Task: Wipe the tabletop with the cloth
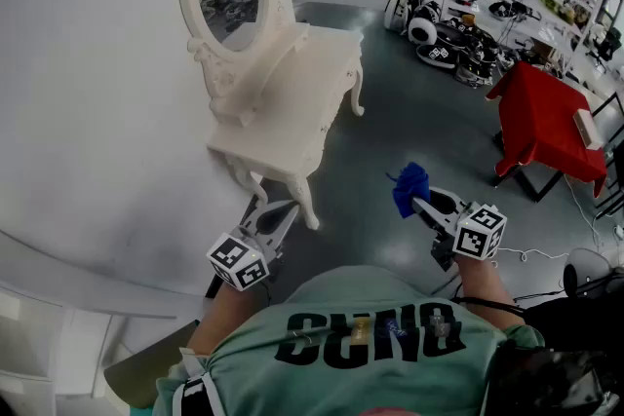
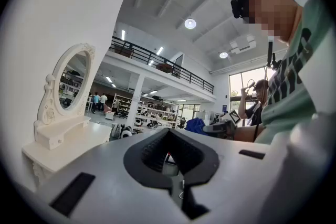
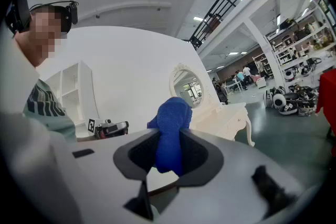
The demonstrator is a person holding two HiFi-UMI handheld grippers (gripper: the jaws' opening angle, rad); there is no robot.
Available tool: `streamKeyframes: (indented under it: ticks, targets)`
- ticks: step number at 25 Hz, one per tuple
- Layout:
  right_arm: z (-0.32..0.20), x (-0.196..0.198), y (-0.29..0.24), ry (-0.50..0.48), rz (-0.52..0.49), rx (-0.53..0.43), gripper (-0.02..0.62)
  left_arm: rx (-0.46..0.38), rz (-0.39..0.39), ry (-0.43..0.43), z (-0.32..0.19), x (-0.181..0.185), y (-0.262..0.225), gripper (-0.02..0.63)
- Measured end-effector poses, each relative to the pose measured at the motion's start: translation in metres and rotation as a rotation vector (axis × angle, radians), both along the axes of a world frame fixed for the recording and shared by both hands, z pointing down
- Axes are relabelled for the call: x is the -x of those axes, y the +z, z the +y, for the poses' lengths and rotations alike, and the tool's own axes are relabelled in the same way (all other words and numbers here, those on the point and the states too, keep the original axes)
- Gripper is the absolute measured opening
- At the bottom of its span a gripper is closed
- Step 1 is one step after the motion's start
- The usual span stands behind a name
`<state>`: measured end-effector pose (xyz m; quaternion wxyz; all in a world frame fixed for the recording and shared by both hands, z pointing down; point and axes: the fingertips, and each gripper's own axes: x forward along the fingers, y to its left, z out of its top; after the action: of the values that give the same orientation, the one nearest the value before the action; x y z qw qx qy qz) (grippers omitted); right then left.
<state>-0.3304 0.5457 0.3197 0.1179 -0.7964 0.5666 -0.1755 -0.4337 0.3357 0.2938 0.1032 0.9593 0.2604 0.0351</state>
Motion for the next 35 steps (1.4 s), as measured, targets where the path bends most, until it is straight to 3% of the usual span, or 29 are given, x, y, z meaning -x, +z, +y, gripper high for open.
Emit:
streamKeyframes:
  ticks: [12,24,31,35]
  targets:
    - [0.026,-0.006,-0.005,-0.001,0.014,0.0,0.103,-0.016,-0.004,0.029,0.027,-0.013,-0.006,0.001]
    - [0.055,-0.039,-0.003,-0.054,-0.005,-0.049,0.106,-0.014,-0.029,-0.014,0.057,-0.043,0.007,0.001]
    - [0.041,-0.068,0.017,-0.138,-0.015,-0.03,0.106,0.013,-0.058,-0.062,0.059,-0.063,0.026,0.002]
    - [0.003,-0.089,0.03,-0.196,-0.05,-0.021,0.106,0.026,-0.089,-0.095,0.033,-0.081,0.041,0.002]
